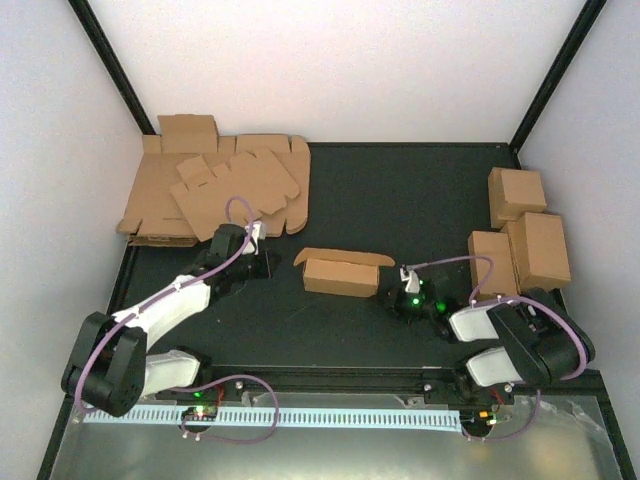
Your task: Fold the paper box
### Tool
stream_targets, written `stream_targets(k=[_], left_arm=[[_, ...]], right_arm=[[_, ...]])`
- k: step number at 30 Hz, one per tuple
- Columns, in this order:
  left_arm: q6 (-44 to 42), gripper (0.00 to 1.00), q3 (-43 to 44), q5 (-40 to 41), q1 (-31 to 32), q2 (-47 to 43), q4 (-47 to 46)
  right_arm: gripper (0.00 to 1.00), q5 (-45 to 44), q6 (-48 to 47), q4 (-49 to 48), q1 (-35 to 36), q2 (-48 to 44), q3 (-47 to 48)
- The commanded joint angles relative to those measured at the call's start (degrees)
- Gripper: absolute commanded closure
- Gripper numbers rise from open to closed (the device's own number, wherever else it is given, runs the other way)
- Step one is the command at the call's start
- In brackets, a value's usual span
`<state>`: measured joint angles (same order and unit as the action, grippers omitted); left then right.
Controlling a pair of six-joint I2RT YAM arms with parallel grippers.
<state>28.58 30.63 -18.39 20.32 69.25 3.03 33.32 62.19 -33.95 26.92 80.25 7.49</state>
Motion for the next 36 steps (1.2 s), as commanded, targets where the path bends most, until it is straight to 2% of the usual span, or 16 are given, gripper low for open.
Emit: stream_targets(k=[1, 13, 19, 24, 28, 32, 36], left_arm=[[-1.23, 0.99, 1.63, 0.99, -0.36, -1.41, 1.42], [-2.1, 0.98, 0.15, 2.09, -0.36, -5.69, 3.43], [-3.34, 0.98, -0.13, 1.06, -0.28, -8.89, 6.21], [-3.64, 0.94, -0.08, 0.31, -0.1, -12.54, 9.91], [-4.36, 0.84, 0.89, 0.31, -0.02, -16.93, 13.88], [-5.27, 0.61, 3.18, 0.14, 0.15, -20.57, 18.68], [-6.1, 0.48, 5.04, -0.89, 0.49, -23.81, 21.14]], right_arm=[[0.98, -2.99, -6.15, 4.27, -2.73, 0.54, 3.58], [0.98, -3.01, -13.34, 9.54, -5.54, 2.83, 7.98], [0.97, -4.65, -17.62, 14.66, -5.65, -0.77, 7.63], [0.93, -6.6, -22.43, 21.71, -6.07, -5.05, 8.48], [0.91, -7.96, -25.15, 26.28, -6.17, -9.19, 8.39], [0.9, -8.58, -26.64, 30.19, -6.18, -14.97, 7.95], [0.9, -10.33, -28.32, 36.33, -6.16, -22.23, 8.71]])
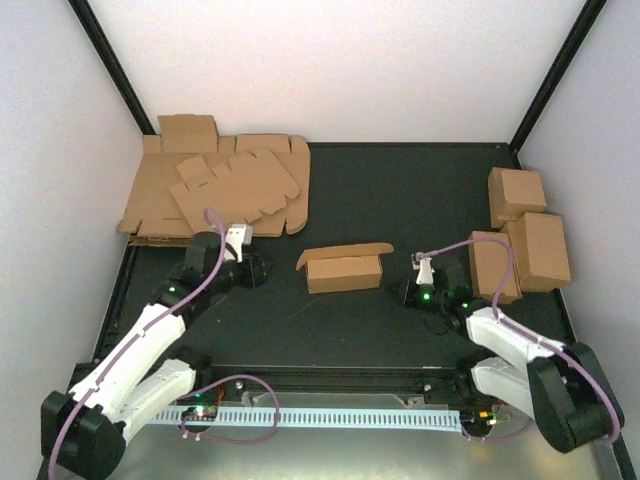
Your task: Fold the paper box
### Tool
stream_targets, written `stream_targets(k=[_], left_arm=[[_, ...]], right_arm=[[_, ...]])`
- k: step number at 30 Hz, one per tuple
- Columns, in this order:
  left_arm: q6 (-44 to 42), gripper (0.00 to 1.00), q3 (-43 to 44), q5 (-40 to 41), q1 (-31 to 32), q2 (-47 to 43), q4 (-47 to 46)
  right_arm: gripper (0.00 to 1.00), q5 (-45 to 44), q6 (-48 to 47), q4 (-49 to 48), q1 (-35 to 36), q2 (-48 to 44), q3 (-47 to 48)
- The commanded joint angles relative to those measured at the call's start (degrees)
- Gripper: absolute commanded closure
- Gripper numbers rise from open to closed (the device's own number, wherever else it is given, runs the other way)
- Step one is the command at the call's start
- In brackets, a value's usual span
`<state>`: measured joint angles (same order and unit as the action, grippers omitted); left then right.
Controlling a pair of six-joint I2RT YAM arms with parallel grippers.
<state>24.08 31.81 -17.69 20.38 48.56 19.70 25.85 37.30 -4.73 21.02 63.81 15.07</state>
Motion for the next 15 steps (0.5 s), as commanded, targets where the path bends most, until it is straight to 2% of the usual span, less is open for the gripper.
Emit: stream_targets(k=[1, 6, 13, 15], left_arm=[[-1.66, 0.46, 4.27, -2.12, 0.51, -3.53, 4.73], [-1.81, 0.43, 6.31, -3.76, 2.81, -3.14, 5.92], [-3.23, 0.42, 11.29, 7.03, 12.4, -1.84, 10.02], [-4.21, 0.37, 13.16, 9.53, 14.32, -1.48, 12.05]], right_arm=[[0.9, -3.34, -3.97, 8.91, -0.29, -7.78, 1.51], [0.9, -4.22, -6.22, 14.6, -0.19, -17.1, 3.42], [0.88, -1.49, -9.26, 15.56, -0.17, -21.22, 7.49], [0.87, -0.61, -10.58, 15.92, -0.19, -21.32, 9.14]])
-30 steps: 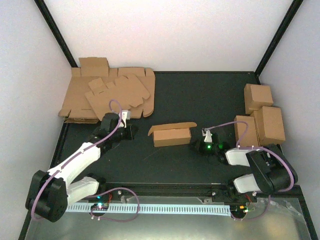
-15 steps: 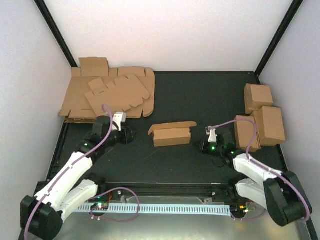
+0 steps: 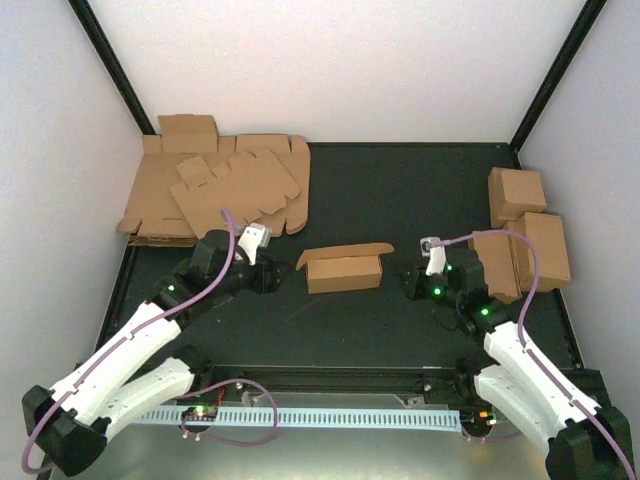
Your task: Fold the paper box
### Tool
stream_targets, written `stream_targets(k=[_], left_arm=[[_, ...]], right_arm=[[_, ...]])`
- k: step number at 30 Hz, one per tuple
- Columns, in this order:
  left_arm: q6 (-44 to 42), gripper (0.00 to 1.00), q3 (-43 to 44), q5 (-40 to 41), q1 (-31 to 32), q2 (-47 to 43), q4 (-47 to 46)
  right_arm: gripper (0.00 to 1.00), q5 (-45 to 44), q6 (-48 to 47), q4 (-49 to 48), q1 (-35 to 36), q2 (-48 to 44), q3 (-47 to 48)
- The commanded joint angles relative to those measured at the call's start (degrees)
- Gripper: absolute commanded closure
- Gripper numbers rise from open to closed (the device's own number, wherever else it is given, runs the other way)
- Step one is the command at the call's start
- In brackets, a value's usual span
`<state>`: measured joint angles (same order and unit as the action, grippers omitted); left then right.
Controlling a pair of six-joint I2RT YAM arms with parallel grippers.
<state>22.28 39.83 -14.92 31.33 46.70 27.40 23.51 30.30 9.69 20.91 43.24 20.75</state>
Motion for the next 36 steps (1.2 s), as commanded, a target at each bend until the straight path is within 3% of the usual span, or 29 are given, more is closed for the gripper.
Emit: stream_targets(k=[1, 7, 9, 11, 13, 17, 27, 30, 36], left_arm=[[-2.84, 0.33, 6.16, 7.9, 4.2, 0.67, 5.36], [-5.48, 0.02, 9.39, 9.95, 5.07, 0.58, 7.31], [-5.93, 0.01, 9.69, 11.76, 5.08, -0.13, 7.3], [-3.19, 0.01, 9.58, 15.96, 4.92, -1.79, 7.67], [-2.24, 0.01, 7.49, 17.81, 4.75, -4.99, 5.4], [-5.79, 0.01, 5.22, 13.78, 4.7, -8.97, 1.56], [-7.82, 0.01, 7.61, 4.75, 5.77, -1.8, 2.21], [-7.99, 0.01, 7.44, 4.35, 6.66, -0.75, 0.99], [-10.36, 0.01, 6.57, 5.86, 8.5, 0.24, -0.94]], right_arm=[[0.86, 2.31, -4.19, 1.61, -0.08, -0.84, 4.29], [0.85, 3.13, -4.01, 0.41, -0.17, -2.1, 7.42], [0.84, 2.99, -2.37, -1.13, -0.15, -2.15, 7.81], [0.68, 3.24, -1.28, -1.77, -0.17, -2.04, 8.39], [0.6, 3.47, -0.76, -2.6, -0.15, -2.21, 8.64], [0.59, 4.79, 0.58, -4.73, -0.16, -2.28, 8.06], [0.55, 6.2, -1.82, -3.43, -0.11, 2.04, 9.52], [0.47, 2.8, -1.61, -1.86, -0.15, 1.83, 9.57], [0.41, -1.15, 1.67, -0.45, -0.16, -0.26, 8.72]])
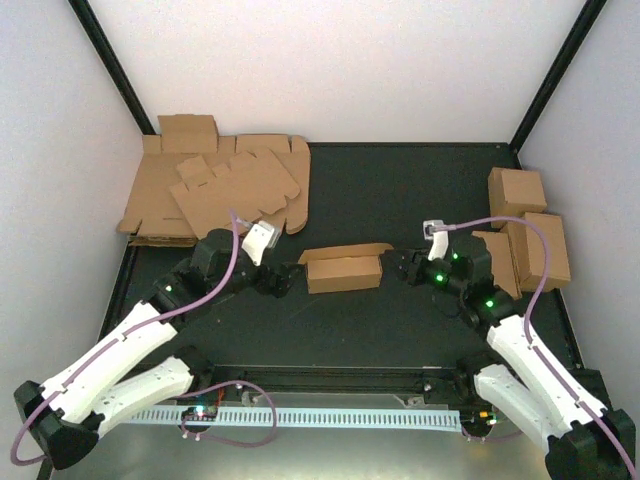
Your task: Fold the paper box
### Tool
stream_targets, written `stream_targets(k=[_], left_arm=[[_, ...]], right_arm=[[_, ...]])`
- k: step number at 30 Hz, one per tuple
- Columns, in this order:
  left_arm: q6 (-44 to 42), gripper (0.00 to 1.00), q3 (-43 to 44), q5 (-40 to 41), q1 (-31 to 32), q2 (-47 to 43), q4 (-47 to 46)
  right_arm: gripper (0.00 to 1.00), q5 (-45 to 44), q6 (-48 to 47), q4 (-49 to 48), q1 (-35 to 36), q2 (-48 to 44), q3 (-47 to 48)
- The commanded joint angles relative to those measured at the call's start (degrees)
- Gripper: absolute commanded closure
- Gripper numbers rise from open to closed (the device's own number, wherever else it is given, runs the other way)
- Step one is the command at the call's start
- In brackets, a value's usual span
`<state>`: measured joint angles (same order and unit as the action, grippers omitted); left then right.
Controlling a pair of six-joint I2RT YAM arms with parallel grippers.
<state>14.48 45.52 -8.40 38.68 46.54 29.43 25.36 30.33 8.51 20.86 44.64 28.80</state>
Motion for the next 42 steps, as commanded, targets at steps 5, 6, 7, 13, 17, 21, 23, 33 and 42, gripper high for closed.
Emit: stream_targets(k=[5, 6, 7, 13, 17, 21, 23, 33, 42], left_arm=[[-3.34, 0.01, -0.65, -0.69, 1.67, -0.05, -5.9], [-3.32, 0.01, -0.84, -0.57, 1.73, 0.07, -6.4], [-3.24, 0.01, -0.9, -0.36, 1.67, 0.27, -6.67], [-4.02, 0.09, 0.42, 2.03, 2.01, 3.2, -3.21], [-3.4, 0.12, 1.24, 5.86, 3.2, 5.18, -1.82], [-2.05, 0.13, 2.28, 8.85, 4.24, 6.86, -0.85], [-1.32, 0.15, 2.48, 9.54, 4.59, 7.74, -0.77], [0.78, 0.42, 5.36, 8.88, 4.83, 14.16, 0.46], [4.3, 0.5, 4.72, 14.18, 4.52, 18.79, 0.79]], right_arm=[[0.0, 0.37, 0.06, -2.92, -0.11, -2.42, -1.98], [0.0, 1.41, 0.31, -4.27, -0.12, -2.47, -2.53], [0.01, 2.18, 0.73, -4.75, -0.13, -2.14, -2.79], [0.01, 8.16, -1.78, -4.14, -0.03, 2.28, -0.74], [0.0, 10.82, -2.06, -5.82, 0.46, 2.86, -0.75], [0.01, 10.64, -2.38, -6.91, 1.63, 2.65, -1.2], [0.02, 10.31, -2.49, -7.75, 2.33, 2.72, -1.72], [0.06, 3.46, -6.97, -6.13, 8.92, 4.96, -0.54], [0.12, -0.67, -5.65, -9.63, 12.55, 9.69, 0.49]])
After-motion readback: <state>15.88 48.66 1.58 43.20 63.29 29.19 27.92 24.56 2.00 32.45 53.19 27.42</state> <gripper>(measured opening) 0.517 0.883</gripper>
